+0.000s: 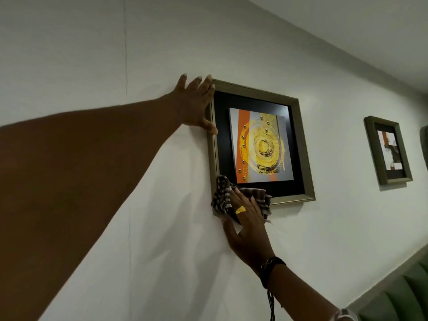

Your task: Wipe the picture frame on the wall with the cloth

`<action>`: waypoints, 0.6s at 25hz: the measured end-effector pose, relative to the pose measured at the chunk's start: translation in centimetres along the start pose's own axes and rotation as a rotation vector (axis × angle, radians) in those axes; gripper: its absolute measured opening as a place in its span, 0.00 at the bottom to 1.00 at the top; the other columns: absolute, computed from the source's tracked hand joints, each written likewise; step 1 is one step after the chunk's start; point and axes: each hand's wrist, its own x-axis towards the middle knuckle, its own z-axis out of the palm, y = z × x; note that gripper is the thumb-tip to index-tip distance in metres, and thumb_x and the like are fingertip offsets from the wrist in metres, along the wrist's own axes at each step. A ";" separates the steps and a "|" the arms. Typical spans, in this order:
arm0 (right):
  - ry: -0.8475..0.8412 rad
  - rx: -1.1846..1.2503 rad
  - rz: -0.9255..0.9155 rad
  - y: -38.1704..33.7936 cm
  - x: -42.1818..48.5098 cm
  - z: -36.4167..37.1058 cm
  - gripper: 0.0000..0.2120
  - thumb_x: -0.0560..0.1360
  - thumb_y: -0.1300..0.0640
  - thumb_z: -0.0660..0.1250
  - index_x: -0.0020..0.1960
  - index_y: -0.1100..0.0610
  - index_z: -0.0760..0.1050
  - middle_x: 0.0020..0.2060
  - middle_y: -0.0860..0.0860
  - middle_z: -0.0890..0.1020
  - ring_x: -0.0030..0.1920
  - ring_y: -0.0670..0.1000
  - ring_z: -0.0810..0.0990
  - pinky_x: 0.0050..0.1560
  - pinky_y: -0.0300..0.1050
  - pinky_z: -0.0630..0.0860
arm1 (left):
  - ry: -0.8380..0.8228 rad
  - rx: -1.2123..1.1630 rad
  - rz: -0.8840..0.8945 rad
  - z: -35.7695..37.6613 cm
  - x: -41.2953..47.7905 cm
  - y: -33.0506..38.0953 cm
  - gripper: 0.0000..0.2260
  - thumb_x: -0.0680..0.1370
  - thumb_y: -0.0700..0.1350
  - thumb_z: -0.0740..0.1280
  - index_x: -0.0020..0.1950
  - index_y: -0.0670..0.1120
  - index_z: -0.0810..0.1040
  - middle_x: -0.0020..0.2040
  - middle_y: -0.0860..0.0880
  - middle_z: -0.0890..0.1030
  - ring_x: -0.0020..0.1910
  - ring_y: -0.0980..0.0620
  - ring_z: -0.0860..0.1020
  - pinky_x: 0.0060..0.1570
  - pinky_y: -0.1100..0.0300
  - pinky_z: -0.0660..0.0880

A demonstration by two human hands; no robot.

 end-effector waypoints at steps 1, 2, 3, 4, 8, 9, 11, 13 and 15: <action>0.034 0.005 0.004 0.0 0.1 -0.2 0.28 0.75 0.56 0.65 0.73 0.47 0.63 0.71 0.40 0.66 0.73 0.33 0.56 0.76 0.47 0.51 | -0.003 0.008 -0.004 -0.3 -0.1 0.1 0.55 0.67 0.77 0.56 0.79 0.42 0.40 0.80 0.42 0.39 0.79 0.41 0.41 0.74 0.38 0.40; 0.068 -0.002 0.007 0.1 0.2 -0.4 0.26 0.74 0.59 0.65 0.71 0.50 0.68 0.69 0.44 0.71 0.72 0.37 0.62 0.76 0.50 0.55 | -0.006 0.020 -0.010 -0.7 -0.2 0.2 0.55 0.67 0.77 0.57 0.80 0.42 0.41 0.80 0.42 0.40 0.79 0.41 0.41 0.74 0.37 0.40; 0.102 -0.014 0.017 0.2 0.2 -0.7 0.23 0.74 0.62 0.66 0.68 0.53 0.72 0.67 0.49 0.76 0.71 0.43 0.68 0.75 0.53 0.59 | -0.007 0.037 -0.015 -1.1 -0.5 0.4 0.55 0.67 0.77 0.57 0.80 0.42 0.42 0.81 0.41 0.41 0.79 0.41 0.41 0.74 0.37 0.40; 0.130 -0.006 0.054 0.2 0.0 -0.9 0.21 0.74 0.64 0.66 0.66 0.56 0.75 0.64 0.53 0.79 0.69 0.50 0.73 0.74 0.56 0.63 | -0.004 0.055 -0.024 -1.4 -0.9 0.6 0.55 0.67 0.77 0.57 0.80 0.42 0.43 0.81 0.41 0.42 0.79 0.40 0.42 0.74 0.37 0.40; 0.132 0.292 0.390 -1.3 -0.9 -1.9 0.16 0.77 0.66 0.61 0.64 0.60 0.77 0.57 0.55 0.82 0.61 0.53 0.78 0.66 0.49 0.74 | 0.021 0.076 -0.051 -1.6 -4.1 3.1 0.49 0.72 0.74 0.55 0.80 0.42 0.47 0.81 0.40 0.46 0.79 0.39 0.43 0.75 0.38 0.40; 0.132 0.329 0.451 -2.0 -1.0 -2.1 0.15 0.78 0.65 0.61 0.63 0.61 0.77 0.56 0.54 0.82 0.59 0.52 0.79 0.62 0.44 0.76 | 0.053 0.058 -0.035 -1.5 -5.4 4.0 0.47 0.73 0.73 0.54 0.80 0.43 0.47 0.81 0.39 0.46 0.79 0.40 0.44 0.75 0.38 0.41; 0.169 0.396 0.536 -3.5 -0.8 -2.6 0.11 0.78 0.63 0.63 0.59 0.61 0.78 0.49 0.52 0.82 0.51 0.49 0.79 0.52 0.36 0.76 | 0.147 -0.084 -0.018 -1.4 -8.3 6.1 0.41 0.76 0.70 0.51 0.79 0.43 0.53 0.80 0.39 0.52 0.79 0.40 0.49 0.75 0.39 0.45; 0.215 0.482 0.604 -6.4 -0.9 -2.9 0.04 0.78 0.62 0.64 0.50 0.58 0.77 0.38 0.48 0.80 0.40 0.46 0.77 0.43 0.41 0.74 | 0.174 -0.315 -0.049 -1.2 -12.6 8.4 0.34 0.78 0.67 0.51 0.74 0.43 0.65 0.76 0.39 0.65 0.75 0.40 0.62 0.74 0.41 0.55; 0.227 0.583 0.675 -9.9 -1.5 -2.7 0.04 0.77 0.61 0.66 0.44 0.59 0.75 0.35 0.51 0.78 0.38 0.49 0.76 0.42 0.47 0.75 | 0.121 -0.633 -0.180 -1.1 -18.1 10.5 0.29 0.78 0.65 0.54 0.63 0.44 0.76 0.64 0.42 0.78 0.63 0.42 0.76 0.66 0.46 0.67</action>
